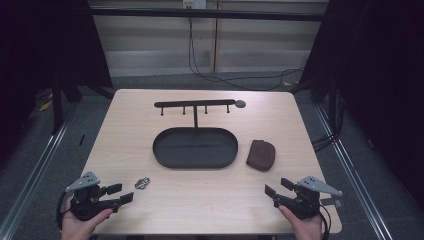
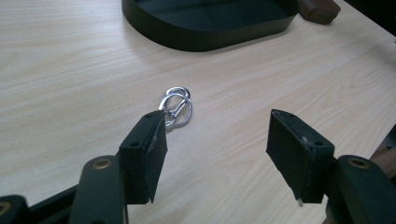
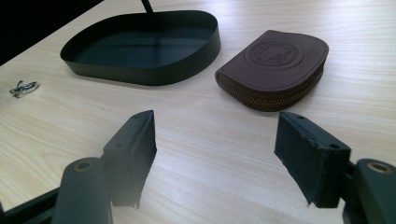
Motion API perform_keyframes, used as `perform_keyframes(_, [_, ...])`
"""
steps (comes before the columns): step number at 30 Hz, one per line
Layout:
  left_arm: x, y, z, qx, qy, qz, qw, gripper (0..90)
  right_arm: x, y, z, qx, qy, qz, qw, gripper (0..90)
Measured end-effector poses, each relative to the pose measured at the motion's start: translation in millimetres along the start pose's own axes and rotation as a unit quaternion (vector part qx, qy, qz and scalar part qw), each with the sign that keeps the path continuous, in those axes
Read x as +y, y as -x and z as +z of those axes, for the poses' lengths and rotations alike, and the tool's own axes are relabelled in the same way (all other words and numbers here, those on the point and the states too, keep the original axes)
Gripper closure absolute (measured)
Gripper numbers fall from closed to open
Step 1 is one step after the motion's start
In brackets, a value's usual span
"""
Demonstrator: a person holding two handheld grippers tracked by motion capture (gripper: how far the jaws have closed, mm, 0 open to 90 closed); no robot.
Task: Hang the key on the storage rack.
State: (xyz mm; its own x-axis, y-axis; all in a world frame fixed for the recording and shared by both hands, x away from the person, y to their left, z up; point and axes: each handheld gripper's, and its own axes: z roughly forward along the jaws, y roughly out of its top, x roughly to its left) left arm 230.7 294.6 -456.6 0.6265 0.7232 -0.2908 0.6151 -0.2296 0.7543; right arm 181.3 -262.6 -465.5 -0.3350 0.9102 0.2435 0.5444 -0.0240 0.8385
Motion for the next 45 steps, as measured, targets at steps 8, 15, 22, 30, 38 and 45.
perform_keyframes(8, [-0.1,-0.9,2.4,0.006,-0.007,-0.002,1.0,37.8,-0.3,1.1,0.4,0.003,-0.011,0.015,0.9998,27.4])
perform_keyframes(15, [-0.7,0.4,4.2,-0.007,-0.025,-0.003,0.9997,47.8,-0.5,-2.9,0.7,0.0,-0.019,0.004,0.9998,26.4])
perform_keyframes(22, [4.1,2.0,5.2,-0.007,-0.038,0.007,0.9992,53.2,-5.3,-5.7,-1.8,-0.001,-0.018,0.003,0.9998,25.6])
perform_keyframes(30, [16.6,0.5,10.1,0.008,-0.058,0.016,0.9982,55.7,-5.8,-4.6,-0.4,0.004,-0.024,0.006,0.9997,25.9])
perform_keyframes(38, [28.8,-3.7,14.3,0.021,-0.077,0.033,0.9962,65.6,-5.9,-3.7,0.8,0.006,-0.031,0.009,0.9995,26.2])
perform_keyframes(45, [41.0,-8.7,19.8,0.021,-0.107,0.047,0.9929,71.0,-5.9,-3.7,1.9,0.008,-0.035,0.007,0.9993,26.2])
